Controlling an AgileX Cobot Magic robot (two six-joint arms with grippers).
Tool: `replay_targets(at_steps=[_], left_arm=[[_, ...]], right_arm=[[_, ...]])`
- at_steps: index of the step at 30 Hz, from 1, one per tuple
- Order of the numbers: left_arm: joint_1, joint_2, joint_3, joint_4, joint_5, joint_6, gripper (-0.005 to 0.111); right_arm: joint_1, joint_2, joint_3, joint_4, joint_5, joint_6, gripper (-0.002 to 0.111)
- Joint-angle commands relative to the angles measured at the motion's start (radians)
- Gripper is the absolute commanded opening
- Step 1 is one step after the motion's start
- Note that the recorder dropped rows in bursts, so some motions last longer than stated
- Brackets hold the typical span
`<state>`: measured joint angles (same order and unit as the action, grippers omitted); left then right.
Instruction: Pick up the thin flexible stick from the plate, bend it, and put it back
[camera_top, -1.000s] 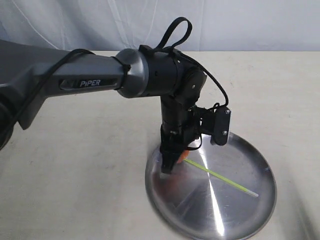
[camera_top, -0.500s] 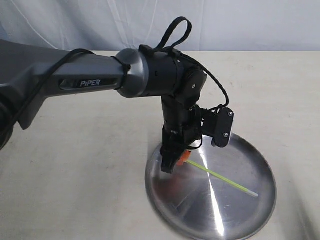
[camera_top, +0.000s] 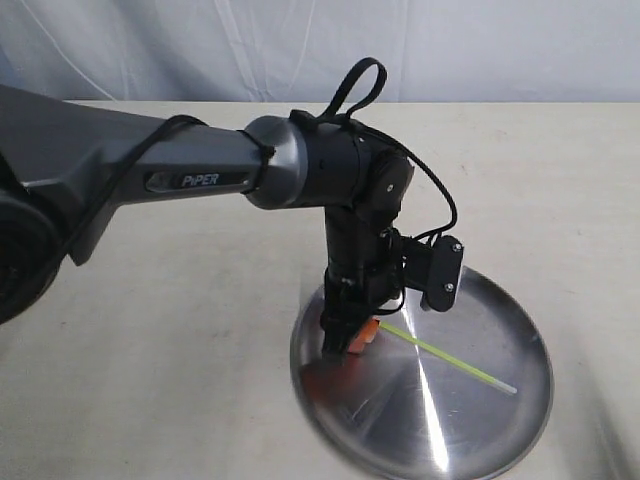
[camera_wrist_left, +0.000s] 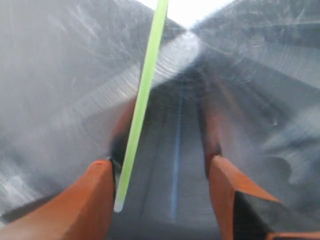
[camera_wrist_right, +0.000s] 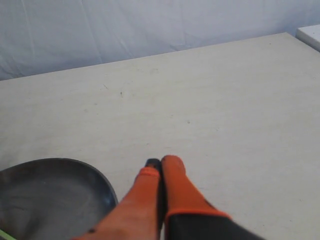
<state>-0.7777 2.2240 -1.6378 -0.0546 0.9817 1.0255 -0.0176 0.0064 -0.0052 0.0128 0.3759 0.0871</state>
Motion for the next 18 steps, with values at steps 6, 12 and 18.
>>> replay_targets(at_steps=[6, 12, 18], left_arm=[[0.052, 0.028, -0.019, -0.073, 0.012, 0.001, 0.051], [0.060, 0.028, -0.019, -0.094, 0.008, 0.001, 0.017], [0.058, 0.028, -0.019, -0.100, 0.008, -0.025, 0.004]], right_arm=[[-0.004, -0.006, 0.005, -0.003, -0.014, -0.004, 0.000], [-0.004, -0.006, 0.005, -0.001, -0.017, -0.004, 0.000], [-0.004, -0.006, 0.005, -0.001, -0.017, -0.004, 0.000]])
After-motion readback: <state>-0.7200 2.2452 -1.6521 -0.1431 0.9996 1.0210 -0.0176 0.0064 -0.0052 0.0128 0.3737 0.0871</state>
